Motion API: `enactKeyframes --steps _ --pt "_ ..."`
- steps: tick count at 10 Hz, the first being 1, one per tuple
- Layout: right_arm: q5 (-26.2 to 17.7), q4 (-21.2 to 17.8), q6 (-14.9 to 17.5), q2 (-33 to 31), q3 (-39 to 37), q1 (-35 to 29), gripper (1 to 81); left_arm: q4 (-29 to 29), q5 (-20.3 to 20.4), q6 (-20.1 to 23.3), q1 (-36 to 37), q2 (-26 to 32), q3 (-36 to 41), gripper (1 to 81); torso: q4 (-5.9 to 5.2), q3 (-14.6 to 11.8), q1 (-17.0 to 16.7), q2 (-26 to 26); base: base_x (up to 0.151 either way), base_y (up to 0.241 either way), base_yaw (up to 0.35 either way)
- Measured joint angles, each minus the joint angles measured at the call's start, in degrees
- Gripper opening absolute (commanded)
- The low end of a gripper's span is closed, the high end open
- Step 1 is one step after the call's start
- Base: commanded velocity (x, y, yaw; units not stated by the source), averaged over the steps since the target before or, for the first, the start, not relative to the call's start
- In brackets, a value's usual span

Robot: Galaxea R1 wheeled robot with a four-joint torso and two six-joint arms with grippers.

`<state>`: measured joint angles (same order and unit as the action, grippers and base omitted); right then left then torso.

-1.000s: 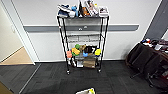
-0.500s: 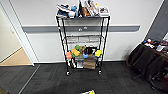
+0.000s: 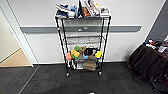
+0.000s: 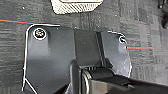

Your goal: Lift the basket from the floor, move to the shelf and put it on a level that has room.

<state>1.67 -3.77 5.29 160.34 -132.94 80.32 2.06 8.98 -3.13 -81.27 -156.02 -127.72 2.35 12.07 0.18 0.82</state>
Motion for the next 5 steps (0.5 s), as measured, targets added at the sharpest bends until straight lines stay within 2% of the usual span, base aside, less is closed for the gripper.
enactKeyframes --steps 5 --pt "0.1 0.0 0.0 0.7 -1.2 0.2 81.1 0.0 0.0 0.0 0.0 -0.6 -0.2 81.1 0.0 0.0 0.0 0.0 0.08 0.0 0.0"
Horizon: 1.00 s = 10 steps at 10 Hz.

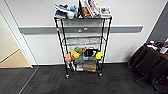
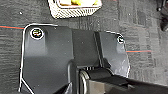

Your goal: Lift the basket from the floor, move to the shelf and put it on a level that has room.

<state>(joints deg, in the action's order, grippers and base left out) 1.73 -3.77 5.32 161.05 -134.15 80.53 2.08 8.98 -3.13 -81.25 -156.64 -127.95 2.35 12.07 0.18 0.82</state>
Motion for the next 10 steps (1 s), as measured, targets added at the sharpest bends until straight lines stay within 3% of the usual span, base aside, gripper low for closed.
enactKeyframes --steps 4,10 --pt "0.0 0.0 0.0 0.1 -0.2 0.4 81.1 0.0 -0.1 0.0 0.0 -0.1 -0.3 81.1 0.0 0.0 0.0 0.0 0.068 0.0 0.0" --pt "0.0 0.0 0.0 0.1 -0.5 0.6 81.1 0.0 -0.2 0.0 -0.2 -0.2 -0.4 81.1 0.0 0.0 0.0 0.0 0.0 0.0 0.0"
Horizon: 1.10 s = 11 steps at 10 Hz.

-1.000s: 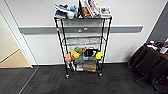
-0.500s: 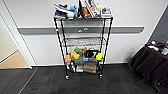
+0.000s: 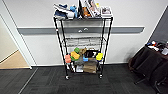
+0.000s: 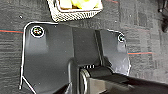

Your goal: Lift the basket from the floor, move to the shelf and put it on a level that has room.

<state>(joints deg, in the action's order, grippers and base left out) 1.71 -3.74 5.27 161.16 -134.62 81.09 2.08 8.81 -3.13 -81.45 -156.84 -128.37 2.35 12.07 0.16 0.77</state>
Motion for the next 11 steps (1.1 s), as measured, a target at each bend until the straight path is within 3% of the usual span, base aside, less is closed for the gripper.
enactKeyframes --steps 6,11 --pt "0.1 0.0 0.0 0.2 -0.4 -0.5 81.1 0.0 0.1 0.0 0.4 0.0 0.0 81.1 0.0 0.0 -0.1 0.0 0.062 0.0 0.0" --pt "0.0 0.0 0.0 0.7 -1.2 0.0 81.1 0.0 0.0 0.0 0.0 0.0 0.0 81.1 0.0 0.0 -0.1 0.0 0.0 0.0 0.0"
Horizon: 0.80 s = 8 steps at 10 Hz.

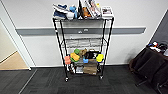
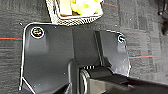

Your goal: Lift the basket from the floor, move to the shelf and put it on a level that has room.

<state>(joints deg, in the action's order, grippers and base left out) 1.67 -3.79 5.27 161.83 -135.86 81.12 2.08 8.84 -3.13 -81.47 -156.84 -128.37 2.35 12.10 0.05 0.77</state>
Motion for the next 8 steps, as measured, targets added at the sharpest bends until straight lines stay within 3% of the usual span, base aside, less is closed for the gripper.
enactKeyframes --steps 5,8 --pt "-0.6 0.0 0.0 -0.5 1.2 0.2 81.1 -0.8 -0.6 -0.3 -0.5 0.5 0.5 81.1 0.0 0.0 0.4 0.7 0.0 0.0 0.0" --pt "-0.7 0.0 0.0 -1.7 4.1 0.8 81.1 -1.9 -0.6 -0.8 -0.4 2.6 4.0 81.1 0.0 0.0 3.7 5.9 0.0 0.0 0.0"
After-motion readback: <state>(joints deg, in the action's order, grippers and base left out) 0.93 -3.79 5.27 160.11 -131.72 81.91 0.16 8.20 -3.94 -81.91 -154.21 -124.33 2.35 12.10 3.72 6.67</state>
